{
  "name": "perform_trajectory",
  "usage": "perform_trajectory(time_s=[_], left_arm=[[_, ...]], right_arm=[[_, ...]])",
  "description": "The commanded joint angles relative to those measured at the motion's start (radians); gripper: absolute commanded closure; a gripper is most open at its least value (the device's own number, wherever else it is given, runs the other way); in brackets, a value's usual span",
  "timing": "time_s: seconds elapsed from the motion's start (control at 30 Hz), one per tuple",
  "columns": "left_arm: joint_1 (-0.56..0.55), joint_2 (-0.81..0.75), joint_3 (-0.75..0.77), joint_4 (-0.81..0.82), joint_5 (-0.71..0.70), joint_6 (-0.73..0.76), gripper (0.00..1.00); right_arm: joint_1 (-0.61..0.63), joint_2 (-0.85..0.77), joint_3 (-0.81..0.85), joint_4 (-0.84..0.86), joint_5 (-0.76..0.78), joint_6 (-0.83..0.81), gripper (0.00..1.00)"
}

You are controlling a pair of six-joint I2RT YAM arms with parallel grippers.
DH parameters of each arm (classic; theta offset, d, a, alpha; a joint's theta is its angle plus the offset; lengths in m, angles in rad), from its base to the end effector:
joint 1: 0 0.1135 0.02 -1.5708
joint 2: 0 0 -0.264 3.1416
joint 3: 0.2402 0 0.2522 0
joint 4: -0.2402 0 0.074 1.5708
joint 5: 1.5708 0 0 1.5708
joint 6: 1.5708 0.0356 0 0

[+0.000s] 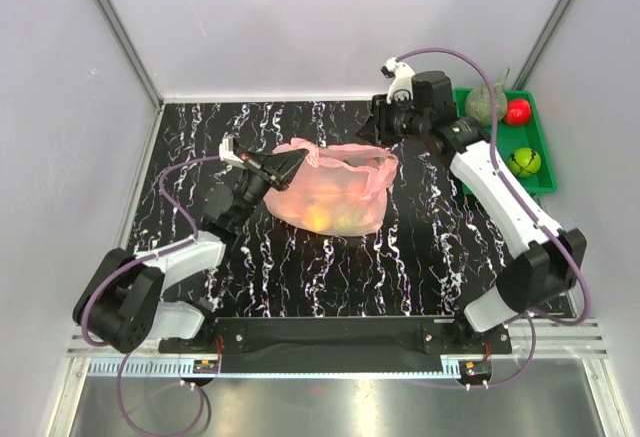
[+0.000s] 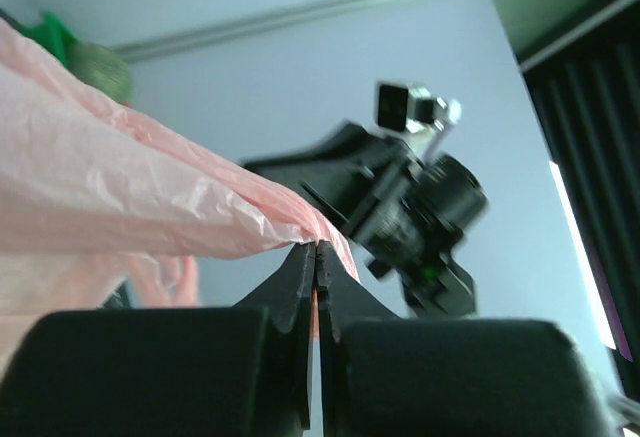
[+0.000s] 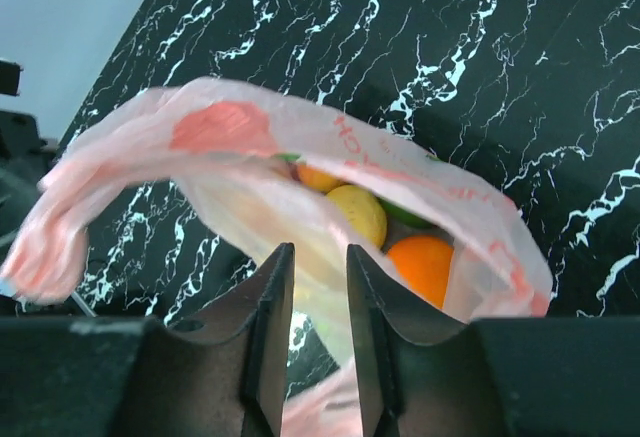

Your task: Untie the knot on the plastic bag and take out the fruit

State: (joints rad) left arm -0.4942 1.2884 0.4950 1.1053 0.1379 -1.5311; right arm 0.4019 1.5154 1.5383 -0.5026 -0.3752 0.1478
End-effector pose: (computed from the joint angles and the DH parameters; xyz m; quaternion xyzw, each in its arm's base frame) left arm 0.2310 -0.1300 0.2681 -0.2426 0.5377 -0.7055 0.3927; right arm 0.3114 0.1465 0.3932 -0.2024 0.8208 0.2918 0.4474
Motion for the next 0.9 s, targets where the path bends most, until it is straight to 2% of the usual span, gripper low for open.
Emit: perform_trajectory(time_s=[0.0,0.1,0.17,0.27,0.5,0.6,0.63,0.77,0.87], left_arm=[[0.008,0.035,0.045,0.247,0.159,-0.11,1.0],[0.016,0.035,0.036,0.294,0.215,-0.123,1.0],[0.026,-0.003,0.031,0.246,0.236,-0.098,1.0],[0.043,-0.038,0.011,0.168,0.235,-0.06,1.0],[0.074,-0.031,0.014,0.186,0.281,-0.067,1.0],[0.104,-0.009,-0.012,0.226,0.311,-0.075,1.0],[0.114,-0.002,-0.035,0.24,0.318,-0.081,1.0],[0.164,0.008,-0.073,0.274,0.344,-0.064,1.0],[0.187,-0.023,-0.088,0.216,0.358,-0.006,0.95]], right_arm=[[0.015,0.092,0.063,-0.023,0.01,-0.017,0.67],[0.015,0.129,0.06,-0.03,0.056,0.004,0.76],[0.02,0.131,0.03,-0.014,0.036,0.019,0.81],[0.044,0.114,-0.036,0.022,0.041,0.027,0.84],[0.077,0.161,-0.112,0.018,0.076,0.045,0.91],[0.098,0.125,-0.216,0.015,0.007,0.03,0.92],[0.109,0.105,-0.284,0.013,-0.081,0.024,0.92],[0.184,-0.041,-0.441,-0.008,-0.212,0.027,0.92],[0.233,-0.14,-0.559,-0.013,-0.219,0.097,0.91]])
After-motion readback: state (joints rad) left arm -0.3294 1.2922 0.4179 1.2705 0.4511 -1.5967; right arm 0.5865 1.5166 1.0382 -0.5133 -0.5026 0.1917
